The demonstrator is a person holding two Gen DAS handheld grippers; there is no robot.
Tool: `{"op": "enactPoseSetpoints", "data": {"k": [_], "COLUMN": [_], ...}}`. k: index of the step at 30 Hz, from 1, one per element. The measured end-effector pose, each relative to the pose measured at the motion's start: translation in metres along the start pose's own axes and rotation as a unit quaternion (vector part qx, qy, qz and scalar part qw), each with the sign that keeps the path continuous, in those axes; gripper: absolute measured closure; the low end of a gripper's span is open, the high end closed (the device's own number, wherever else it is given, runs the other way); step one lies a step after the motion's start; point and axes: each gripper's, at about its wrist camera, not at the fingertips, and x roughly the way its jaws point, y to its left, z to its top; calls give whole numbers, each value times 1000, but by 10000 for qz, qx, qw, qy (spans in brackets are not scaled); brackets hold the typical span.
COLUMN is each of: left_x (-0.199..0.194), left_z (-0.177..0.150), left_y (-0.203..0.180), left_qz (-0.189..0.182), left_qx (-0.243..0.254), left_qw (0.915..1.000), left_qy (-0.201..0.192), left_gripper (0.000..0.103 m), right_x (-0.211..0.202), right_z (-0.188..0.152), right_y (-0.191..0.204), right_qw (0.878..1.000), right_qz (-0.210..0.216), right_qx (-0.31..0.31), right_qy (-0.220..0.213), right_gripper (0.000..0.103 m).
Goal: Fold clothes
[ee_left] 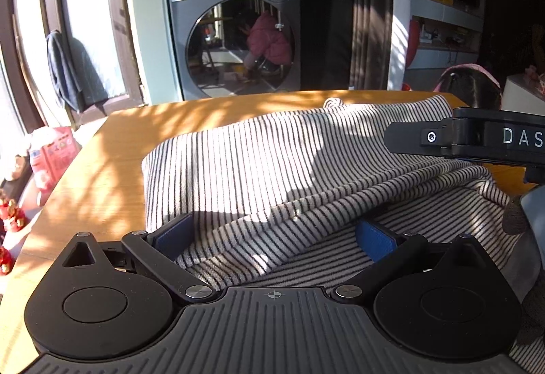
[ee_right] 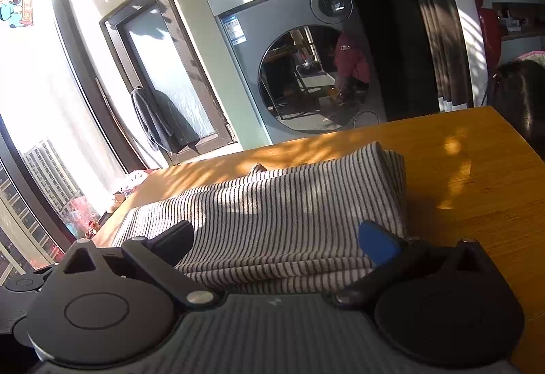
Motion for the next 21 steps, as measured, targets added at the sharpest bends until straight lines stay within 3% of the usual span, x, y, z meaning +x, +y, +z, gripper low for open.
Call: {"op": "enactPoseSetpoints", "data": {"k": [21], "left_x": [12], "left_z": [2], "left_y": [-6], "left_qz": [200], "left_qx": [147], "left_qw": [9996], "left_qy": [151], "left_gripper": [0], "right_x": [-3], "right_z": [-1], "right_y": [-8], "right_qw": [9998], "right_qz": [162], "right_qx": [13], "right_qy": [114], "right_gripper": [0]}}
